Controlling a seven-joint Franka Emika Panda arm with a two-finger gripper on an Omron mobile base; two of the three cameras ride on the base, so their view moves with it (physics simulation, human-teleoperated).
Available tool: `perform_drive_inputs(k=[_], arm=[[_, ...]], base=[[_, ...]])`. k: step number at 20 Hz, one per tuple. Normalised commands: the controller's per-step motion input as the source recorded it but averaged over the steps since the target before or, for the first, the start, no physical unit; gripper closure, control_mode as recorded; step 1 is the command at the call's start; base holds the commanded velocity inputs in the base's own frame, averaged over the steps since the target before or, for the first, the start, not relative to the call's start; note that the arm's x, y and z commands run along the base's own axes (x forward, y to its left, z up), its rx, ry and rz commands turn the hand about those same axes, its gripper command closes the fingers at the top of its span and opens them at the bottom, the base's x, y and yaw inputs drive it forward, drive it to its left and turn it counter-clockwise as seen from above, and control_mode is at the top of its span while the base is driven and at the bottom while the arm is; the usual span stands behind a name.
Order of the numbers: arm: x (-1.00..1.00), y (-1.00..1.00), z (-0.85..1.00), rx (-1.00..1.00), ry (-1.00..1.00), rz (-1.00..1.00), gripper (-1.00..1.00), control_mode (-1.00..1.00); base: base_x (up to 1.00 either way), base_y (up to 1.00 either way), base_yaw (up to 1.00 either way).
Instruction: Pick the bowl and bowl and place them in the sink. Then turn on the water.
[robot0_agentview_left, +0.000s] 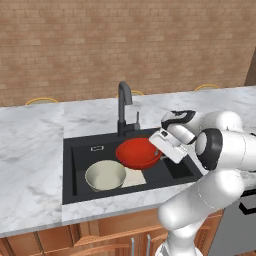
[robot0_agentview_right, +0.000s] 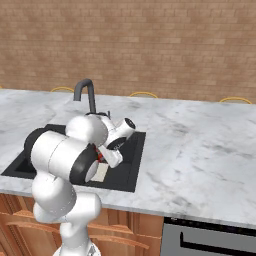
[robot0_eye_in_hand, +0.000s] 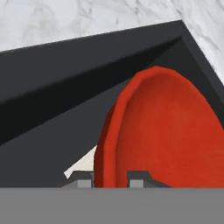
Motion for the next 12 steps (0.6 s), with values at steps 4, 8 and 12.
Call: perform_drive_inputs(k=[4,8,12], arm=[[0.35,0.50,-0.15,0.00,-0.02,0.21,1.00,-1.00],[0.46,0.39,-0.03,0.00,-0.04,0.18,1.00,-1.00],[0.39,0.42,-0.10,0.00,-0.01,0.17,1.00,-1.00]], base=[[0.00,0.00,0.00],[0.00,0.00,0.00],[0.00,0.00,0.00]])
